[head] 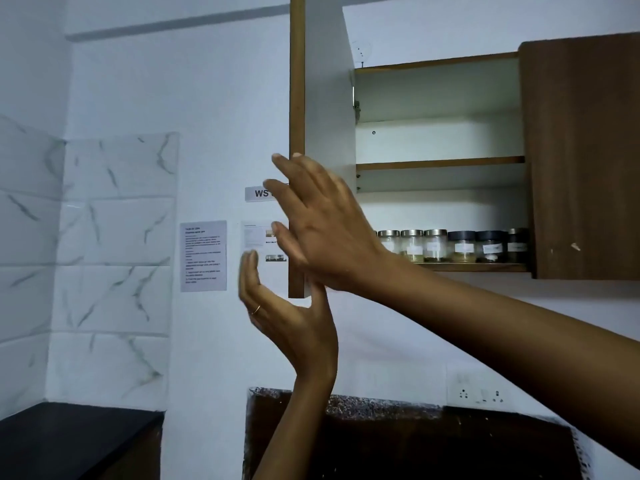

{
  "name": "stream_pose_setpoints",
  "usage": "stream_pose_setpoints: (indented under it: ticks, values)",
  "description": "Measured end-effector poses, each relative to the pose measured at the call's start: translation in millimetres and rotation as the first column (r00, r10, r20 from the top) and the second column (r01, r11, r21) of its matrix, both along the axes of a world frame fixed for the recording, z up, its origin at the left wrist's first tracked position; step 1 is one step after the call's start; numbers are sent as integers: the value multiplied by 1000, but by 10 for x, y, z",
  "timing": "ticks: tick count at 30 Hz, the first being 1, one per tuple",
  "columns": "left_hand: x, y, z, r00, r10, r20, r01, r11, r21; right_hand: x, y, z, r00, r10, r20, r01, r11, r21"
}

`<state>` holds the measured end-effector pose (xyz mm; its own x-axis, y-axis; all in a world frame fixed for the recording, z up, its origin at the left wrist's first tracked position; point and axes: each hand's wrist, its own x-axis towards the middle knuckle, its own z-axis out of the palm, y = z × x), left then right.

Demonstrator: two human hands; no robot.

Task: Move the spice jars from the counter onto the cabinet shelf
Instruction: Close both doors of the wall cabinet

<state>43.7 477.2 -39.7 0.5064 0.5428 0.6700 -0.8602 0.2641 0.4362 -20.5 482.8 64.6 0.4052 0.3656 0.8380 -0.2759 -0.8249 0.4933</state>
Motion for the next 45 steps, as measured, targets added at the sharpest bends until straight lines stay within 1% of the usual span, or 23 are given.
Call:
stream_pose_setpoints:
  ticks: [2, 3, 5, 7, 9, 11, 14, 17, 22, 25, 29, 32, 34, 38, 42, 45]
  values:
    - [45, 6, -73, 990, -142, -24, 143, 989, 49, 132, 16, -13, 998, -68, -6, 67, 996, -53]
    - [52, 1, -96, 982, -183, -43, 186, 979, 77, 187, 3, -19, 995, -101, -13, 99, 993, -67]
    - [44, -13, -110, 971, -231, -61, 237, 965, 111, 284, -36, -27, 990, -137, -35, 136, 990, -46]
    - [27, -37, -104, 958, -278, -69, 284, 953, 108, 349, -82, -37, 987, -158, -38, 158, 987, -6]
    - [37, -75, -108, 940, -329, -88, 336, 938, 84, 375, -103, -70, 992, -130, 4, 129, 991, 42]
    - [58, -108, -118, 923, -371, -105, 378, 923, 65, 376, -94, -110, 997, -67, 45, 61, 991, 122]
    - [66, -130, -134, 908, -408, -100, 415, 908, 63, 359, -89, -153, 1000, -9, 30, 3, 979, 204]
    - [16, -165, -147, 912, -400, -88, 407, 910, 81, 295, -119, -173, 998, 61, 34, -68, 962, 263]
    - [-122, -271, -162, 929, -362, -74, 369, 920, 133, 144, -236, -199, 987, 147, 68, -160, 943, 293]
    - [-320, -366, -159, 933, -351, -81, 360, 920, 154, -17, -371, -222, 980, 191, 59, -200, 930, 309]
    - [-595, -552, -163, 929, -366, -63, 371, 908, 194, -295, -608, -255, 973, 217, 80, -231, 917, 324]
    - [-769, -693, -168, 938, -346, -16, 339, 905, 257, -495, -785, -312, 966, 234, 109, -258, 902, 346]
    - [-869, -804, -166, 936, -351, 21, 329, 895, 301, -635, -920, -368, 965, 230, 124, -259, 893, 368]
    - [-1035, -1033, -137, 934, -351, 67, 288, 850, 441, -895, -1196, -479, 969, 213, 123, -245, 883, 402]
    - [-1267, -1279, -83, 936, -324, 139, 248, 886, 393, -1131, -1507, -558, 984, 152, 94, -176, 914, 365]
    - [-1372, -1521, -91, 937, -300, 179, 196, 875, 442, -1284, -1747, -596, 992, 72, 104, -104, 934, 342]
